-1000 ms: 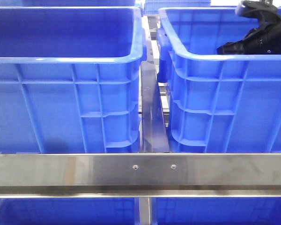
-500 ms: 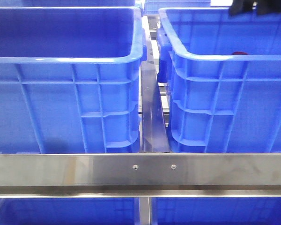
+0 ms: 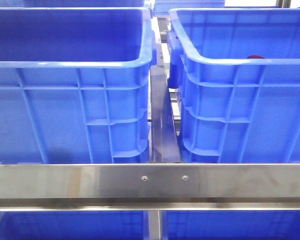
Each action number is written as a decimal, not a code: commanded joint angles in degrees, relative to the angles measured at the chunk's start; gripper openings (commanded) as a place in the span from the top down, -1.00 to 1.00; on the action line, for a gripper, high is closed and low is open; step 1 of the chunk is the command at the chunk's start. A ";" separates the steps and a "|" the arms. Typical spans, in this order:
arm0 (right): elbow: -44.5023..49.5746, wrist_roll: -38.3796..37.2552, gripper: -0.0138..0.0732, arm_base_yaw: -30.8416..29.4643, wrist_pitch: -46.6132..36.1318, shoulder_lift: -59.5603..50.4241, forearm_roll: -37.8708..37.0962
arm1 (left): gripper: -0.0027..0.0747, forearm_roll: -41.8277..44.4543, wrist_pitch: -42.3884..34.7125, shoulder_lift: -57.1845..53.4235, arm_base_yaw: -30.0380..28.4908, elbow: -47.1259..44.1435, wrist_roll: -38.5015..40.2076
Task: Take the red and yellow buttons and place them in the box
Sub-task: 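Open the right gripper and lift it out of the bin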
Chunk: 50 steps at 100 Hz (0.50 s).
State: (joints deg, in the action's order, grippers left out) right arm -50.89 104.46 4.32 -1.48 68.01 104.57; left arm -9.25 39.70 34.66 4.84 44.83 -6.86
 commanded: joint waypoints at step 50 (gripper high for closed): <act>19.58 -0.20 -0.51 0.00 0.18 -36.22 5.33 | 0.98 -1.05 -4.16 0.12 -0.13 1.56 0.53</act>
State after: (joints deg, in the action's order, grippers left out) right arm -31.62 104.33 4.32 -2.54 35.07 104.89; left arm -9.25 39.70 34.66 4.84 44.83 -6.86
